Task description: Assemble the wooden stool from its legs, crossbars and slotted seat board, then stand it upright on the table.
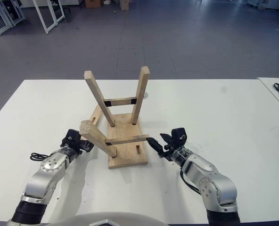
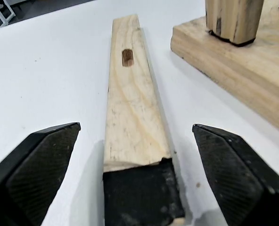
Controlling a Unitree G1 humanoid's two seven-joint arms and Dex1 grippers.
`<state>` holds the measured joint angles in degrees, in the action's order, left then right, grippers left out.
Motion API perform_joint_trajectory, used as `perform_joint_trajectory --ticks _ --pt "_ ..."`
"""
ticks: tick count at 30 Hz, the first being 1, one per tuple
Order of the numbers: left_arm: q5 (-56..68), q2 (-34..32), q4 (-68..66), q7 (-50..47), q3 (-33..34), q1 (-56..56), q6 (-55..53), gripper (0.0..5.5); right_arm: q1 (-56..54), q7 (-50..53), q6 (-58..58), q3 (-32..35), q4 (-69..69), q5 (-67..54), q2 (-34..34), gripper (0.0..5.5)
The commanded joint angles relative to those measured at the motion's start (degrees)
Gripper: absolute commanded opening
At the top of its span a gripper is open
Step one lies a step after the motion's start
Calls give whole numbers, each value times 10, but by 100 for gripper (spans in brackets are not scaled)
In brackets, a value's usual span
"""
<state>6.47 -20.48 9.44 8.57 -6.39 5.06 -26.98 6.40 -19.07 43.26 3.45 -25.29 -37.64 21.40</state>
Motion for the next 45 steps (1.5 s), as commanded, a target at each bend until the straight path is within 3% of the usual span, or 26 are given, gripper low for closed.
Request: perform_joint_trajectory --ticks 1,8,14,17,20,24,26,28,30,32,36,45 --pt "-15 17 -54 -13 13 6 -1 427 8 9 -10 -23 0 66 37 380" --pt "56 80 -68 22 35 36 -37 320 9 -16 -42 -167 11 265 149 380" --pt "53 83 -78 35 41 43 -29 225 -31 -39 -41 -241 16 295 101 380" --pt "53 85 -80 27 63 37 -17 209 -35 -43 -21 -224 -1 274 76 380" --pt "69 94 -82 8 116 19 5 208 -42 -51 -3 -166 -1 242 67 380" --pt "151 105 -36 31 204 -14 62 208 -98 -75 45 -45 7 164 74 380" --pt "258 89 25 97 259 -36 70 208 -171 -88 107 40 8 76 69 418" --pt "451 45 87 175 312 -66 -7 208 -264 -95 199 131 15 -98 46 461" --pt "624 -21 109 234 335 -107 -100 208 -344 -87 251 174 47 -261 29 498" --pt "718 -69 99 271 328 -142 -166 208 -403 -62 262 175 87 -342 5 528" --pt "791 -121 53 335 279 -198 -261 208 -468 -23 265 137 147 -413 -35 529" --pt "703 -153 -12 438 192 -260 -301 208 -520 19 243 98 176 -503 -53 511"
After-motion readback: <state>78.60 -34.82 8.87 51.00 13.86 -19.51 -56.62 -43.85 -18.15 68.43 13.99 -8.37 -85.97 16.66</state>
